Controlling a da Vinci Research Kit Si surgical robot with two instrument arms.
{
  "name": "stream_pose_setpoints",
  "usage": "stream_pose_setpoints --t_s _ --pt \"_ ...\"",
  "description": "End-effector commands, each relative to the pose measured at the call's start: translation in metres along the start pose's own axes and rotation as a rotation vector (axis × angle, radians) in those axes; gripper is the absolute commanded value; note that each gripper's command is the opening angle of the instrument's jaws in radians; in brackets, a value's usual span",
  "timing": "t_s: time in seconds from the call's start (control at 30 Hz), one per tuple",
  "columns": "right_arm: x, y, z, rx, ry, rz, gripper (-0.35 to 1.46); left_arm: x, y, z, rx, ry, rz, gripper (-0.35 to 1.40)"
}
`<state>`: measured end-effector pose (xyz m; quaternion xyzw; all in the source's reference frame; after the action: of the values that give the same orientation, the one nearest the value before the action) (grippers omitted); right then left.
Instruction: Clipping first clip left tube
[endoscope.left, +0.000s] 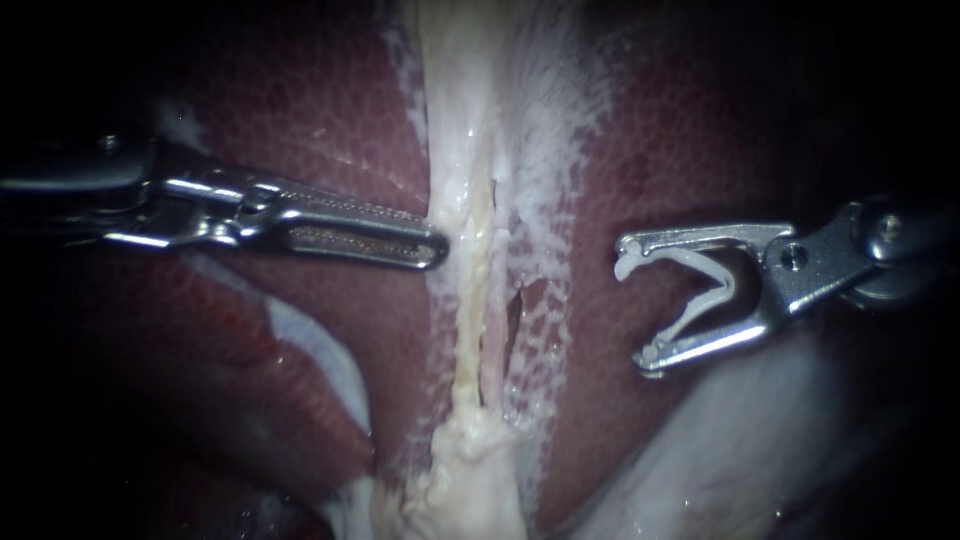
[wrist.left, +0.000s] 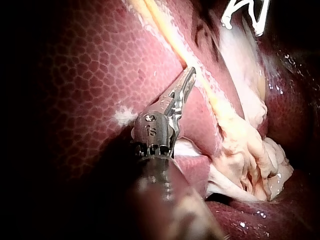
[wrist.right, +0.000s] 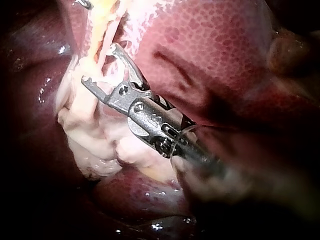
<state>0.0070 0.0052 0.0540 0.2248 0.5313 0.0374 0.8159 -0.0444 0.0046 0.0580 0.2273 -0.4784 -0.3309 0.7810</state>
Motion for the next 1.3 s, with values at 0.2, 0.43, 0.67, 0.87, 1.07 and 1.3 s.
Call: stream_pose_setpoints --t_s 0.2,0.43,0.67,0.87,1.07,1.3 --pt "-0.0002 -0.0001 0.0003 0.002 0.0 -0.002 0.6 -0.0002 -0.0003 -0.0009 0.008 0.001 -0.001 -0.35" --pt "-0.0008 -0.0005 0.0014 0.014 0.001 -0.009 0.6 -0.001 -0.001 -0.0035 0.001 -0.001 -0.006 -0.35" --pt "-0.0021 -0.0011 0.0042 0.033 0.0 -0.024 0.6 -0.0027 -0.0028 -0.0065 0.0 -0.029 -0.017 -0.35" --pt "-0.0036 -0.0017 0.0075 0.051 -0.002 -0.011 0.6 -0.0036 -0.0041 -0.0086 -0.001 -0.051 -0.024 -0.35" --pt "-0.0048 -0.0021 0.0106 0.064 -0.005 0.004 0.6 -0.0037 -0.0047 -0.0092 0.0 -0.054 -0.025 -0.35" --pt "-0.0056 -0.0023 0.0139 0.083 -0.009 0.026 0.6 -0.0038 -0.005 -0.0093 -0.002 -0.054 -0.032 -0.35"
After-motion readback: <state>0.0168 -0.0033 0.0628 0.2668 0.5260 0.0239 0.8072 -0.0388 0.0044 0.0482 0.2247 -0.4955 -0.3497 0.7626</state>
